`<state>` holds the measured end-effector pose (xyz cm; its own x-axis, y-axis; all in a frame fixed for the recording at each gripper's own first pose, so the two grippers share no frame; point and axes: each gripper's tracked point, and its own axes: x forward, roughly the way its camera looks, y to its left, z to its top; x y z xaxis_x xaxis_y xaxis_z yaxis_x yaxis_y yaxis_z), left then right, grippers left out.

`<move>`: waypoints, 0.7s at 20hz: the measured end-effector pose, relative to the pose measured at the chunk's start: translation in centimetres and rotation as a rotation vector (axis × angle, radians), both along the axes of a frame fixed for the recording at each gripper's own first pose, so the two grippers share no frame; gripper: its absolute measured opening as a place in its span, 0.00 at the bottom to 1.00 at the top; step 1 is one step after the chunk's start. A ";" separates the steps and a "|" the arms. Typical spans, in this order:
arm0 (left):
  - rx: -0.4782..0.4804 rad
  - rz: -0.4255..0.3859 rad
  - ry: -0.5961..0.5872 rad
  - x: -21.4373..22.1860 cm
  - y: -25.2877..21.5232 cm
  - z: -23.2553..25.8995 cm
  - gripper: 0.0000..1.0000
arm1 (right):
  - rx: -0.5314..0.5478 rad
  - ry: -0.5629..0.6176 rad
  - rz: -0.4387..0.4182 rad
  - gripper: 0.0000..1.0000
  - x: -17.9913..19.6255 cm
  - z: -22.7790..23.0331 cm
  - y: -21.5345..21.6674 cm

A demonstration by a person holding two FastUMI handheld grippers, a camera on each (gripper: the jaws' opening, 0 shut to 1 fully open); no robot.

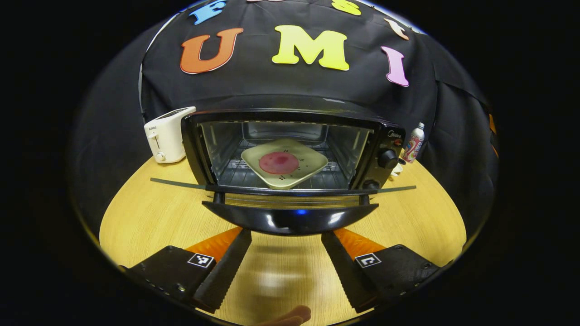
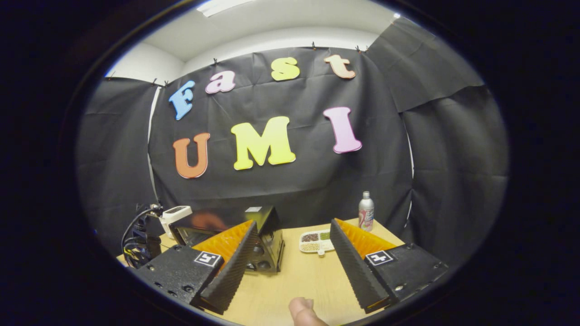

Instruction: Open the electric oven with the left hand, put the food in, and close the electric oven.

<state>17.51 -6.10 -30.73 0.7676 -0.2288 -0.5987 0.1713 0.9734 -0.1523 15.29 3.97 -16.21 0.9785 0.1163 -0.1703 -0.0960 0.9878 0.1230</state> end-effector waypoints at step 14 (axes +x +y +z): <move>-0.080 0.129 -0.138 5.9 2.4 3.7 0.96 | -0.058 -0.070 -0.070 0.96 -9.0 2.1 -1.7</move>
